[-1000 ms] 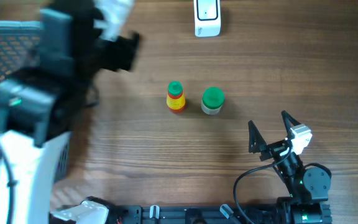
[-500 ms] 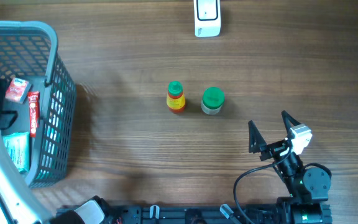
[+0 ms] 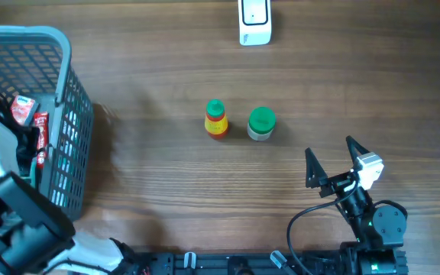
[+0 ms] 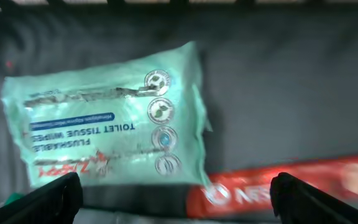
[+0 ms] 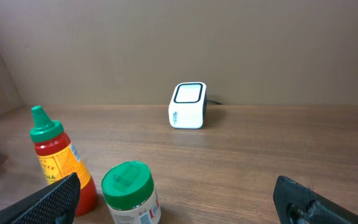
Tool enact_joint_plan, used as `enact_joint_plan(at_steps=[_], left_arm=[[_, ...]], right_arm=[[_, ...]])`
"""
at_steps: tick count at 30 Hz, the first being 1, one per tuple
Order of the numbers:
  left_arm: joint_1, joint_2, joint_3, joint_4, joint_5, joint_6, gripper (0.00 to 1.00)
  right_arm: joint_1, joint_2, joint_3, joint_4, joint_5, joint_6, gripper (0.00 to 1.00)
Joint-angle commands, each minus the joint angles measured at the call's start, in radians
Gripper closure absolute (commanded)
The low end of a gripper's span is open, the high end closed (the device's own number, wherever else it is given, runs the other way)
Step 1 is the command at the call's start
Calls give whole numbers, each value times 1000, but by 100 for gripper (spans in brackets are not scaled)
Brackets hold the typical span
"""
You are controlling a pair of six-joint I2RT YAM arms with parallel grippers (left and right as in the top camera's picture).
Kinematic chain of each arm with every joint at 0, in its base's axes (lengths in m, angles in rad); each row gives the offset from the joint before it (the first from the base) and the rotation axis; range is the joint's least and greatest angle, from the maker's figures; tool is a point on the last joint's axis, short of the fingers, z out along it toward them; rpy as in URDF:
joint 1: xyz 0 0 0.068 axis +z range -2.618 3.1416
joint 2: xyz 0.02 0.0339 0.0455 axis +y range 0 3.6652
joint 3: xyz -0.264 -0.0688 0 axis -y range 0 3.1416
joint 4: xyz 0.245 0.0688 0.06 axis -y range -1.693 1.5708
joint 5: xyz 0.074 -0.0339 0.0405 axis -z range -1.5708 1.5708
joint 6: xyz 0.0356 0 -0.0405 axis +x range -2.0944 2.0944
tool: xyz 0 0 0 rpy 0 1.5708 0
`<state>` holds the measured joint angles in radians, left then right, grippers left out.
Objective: Scan the item barcode
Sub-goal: 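Grasp the mint tissue-wipes pack in the basket with left gripper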
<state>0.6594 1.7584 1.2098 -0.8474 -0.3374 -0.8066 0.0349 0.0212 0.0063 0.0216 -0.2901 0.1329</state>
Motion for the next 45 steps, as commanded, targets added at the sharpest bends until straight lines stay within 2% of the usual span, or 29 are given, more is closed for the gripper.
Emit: enact_joint_plan(at_steps=[1,5,6,7,9,12,19,22,27,30,31,32,34,36,37,39,41,43,45], left_arm=[[26,85,-9,14,-27,-10,0],[59,121,-10,21,-27,-9,3],[65,131,-10,13,-27,-9,16],[71,141,-10,3,-27,-10,37],[79,153,-9,-38,-26,-10,96],[79,146,3,-84,-26,-10,96],[79,3,237,-323,45,-10,96],[76,-152,362,-381,147,-9,96],[-13,-477,422,-327,398,-10,96],[-225,-651,422,-301,434,-10,96],[-340,-700,422,-301,434,-10,96],[-465,-735,421,-301,430,-10,96],[-628,-746,421,-308,406,-10,96],[-790,-732,411,-331,370,-10,96],[-956,-702,371,-342,299,-10,96],[-1090,-667,321,-339,240,-15,96],[-1223,-606,263,-339,166,-81,96],[-1350,-528,189,-338,80,-202,96],[-1448,-451,119,-301,29,-234,96]], right_arm=[[2,-7,-1,2,5,-1,0],[2,-7,-1,2,5,-1,0],[2,-7,-1,2,5,-1,0],[2,-7,-1,2,5,-1,0],[2,-7,-1,2,5,-1,0],[2,-7,-1,2,5,-1,1],[2,-7,-1,2,5,-1,0],[2,-7,-1,2,5,-1,0],[2,-7,-1,2,5,-1,0],[2,-7,-1,2,5,-1,0],[2,-7,-1,2,5,-1,0],[2,-7,-1,2,5,-1,0],[2,-7,-1,2,5,-1,0],[2,-7,-1,2,5,-1,0],[2,-7,-1,2,5,-1,0],[2,-7,-1,2,5,-1,0],[2,-7,-1,2,5,-1,0],[2,-7,-1,2,5,-1,1],[2,-7,-1,2,5,-1,0]])
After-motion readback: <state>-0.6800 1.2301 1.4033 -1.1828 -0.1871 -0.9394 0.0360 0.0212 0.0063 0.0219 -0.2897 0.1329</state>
